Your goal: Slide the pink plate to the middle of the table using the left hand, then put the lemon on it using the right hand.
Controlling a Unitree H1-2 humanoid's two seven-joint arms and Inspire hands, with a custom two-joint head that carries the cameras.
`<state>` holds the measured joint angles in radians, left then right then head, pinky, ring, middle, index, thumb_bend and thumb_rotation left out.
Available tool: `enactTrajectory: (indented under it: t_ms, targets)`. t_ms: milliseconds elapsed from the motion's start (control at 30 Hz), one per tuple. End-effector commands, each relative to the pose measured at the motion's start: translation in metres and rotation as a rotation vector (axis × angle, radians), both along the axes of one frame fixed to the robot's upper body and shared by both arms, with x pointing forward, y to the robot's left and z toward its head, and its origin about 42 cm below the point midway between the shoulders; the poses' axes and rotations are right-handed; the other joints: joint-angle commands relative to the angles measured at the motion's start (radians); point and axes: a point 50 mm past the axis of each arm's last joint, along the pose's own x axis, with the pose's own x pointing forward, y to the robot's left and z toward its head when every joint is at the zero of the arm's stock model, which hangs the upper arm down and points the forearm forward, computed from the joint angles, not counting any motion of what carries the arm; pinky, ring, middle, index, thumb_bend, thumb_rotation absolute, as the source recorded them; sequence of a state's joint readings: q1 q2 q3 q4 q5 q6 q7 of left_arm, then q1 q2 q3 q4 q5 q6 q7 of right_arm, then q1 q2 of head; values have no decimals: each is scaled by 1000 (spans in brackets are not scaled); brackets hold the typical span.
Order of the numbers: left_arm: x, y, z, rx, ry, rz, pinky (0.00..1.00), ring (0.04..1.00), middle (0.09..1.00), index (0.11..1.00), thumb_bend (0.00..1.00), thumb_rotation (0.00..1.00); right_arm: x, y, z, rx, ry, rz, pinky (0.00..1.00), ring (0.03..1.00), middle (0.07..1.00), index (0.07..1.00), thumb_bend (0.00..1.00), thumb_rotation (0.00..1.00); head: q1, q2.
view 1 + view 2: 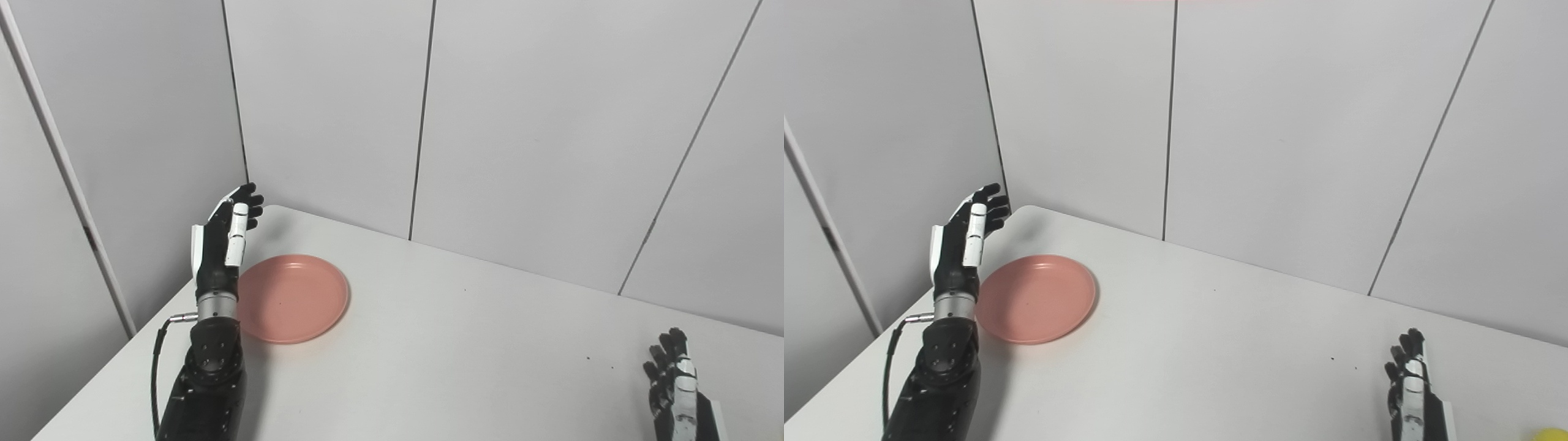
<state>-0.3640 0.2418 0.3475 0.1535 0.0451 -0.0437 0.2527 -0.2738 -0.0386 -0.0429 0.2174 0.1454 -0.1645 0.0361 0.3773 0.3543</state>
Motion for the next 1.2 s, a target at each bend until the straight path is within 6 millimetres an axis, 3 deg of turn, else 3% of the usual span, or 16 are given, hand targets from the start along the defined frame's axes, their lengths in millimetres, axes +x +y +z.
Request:
enactTrajectory:
  t_ms: [0, 533, 767, 933, 1167]
  targets:
    - [1, 11, 17, 48, -34, 34, 742, 752, 757, 746, 637, 1000, -7, -6, -11, -7, 29, 3, 1000, 1000, 1000, 1000, 615, 1000, 1, 1]
    - [0, 28, 0, 41, 78, 61, 753, 774, 775, 772, 640, 1000, -6, -6, -10, -13, 26, 4, 1000, 1000, 1000, 1000, 635, 1000, 2, 2]
    - [7, 29, -13, -6, 100, 32, 808, 796, 790, 795, 594, 1000, -5, -7, -8, -19, 22, 1, 1000, 1000, 1000, 1000, 635, 1000, 2, 3]
    - [15, 32, -23, -24, 95, 31, 749, 779, 779, 781, 572, 1000, -5, -8, -7, -17, 20, 2, 1000, 1000, 1000, 1000, 628, 1000, 3, 4]
    - [19, 32, -32, -40, 130, 26, 760, 766, 769, 762, 568, 1000, -4, -8, -7, -22, 17, -3, 1000, 1000, 1000, 1000, 617, 1000, 3, 3]
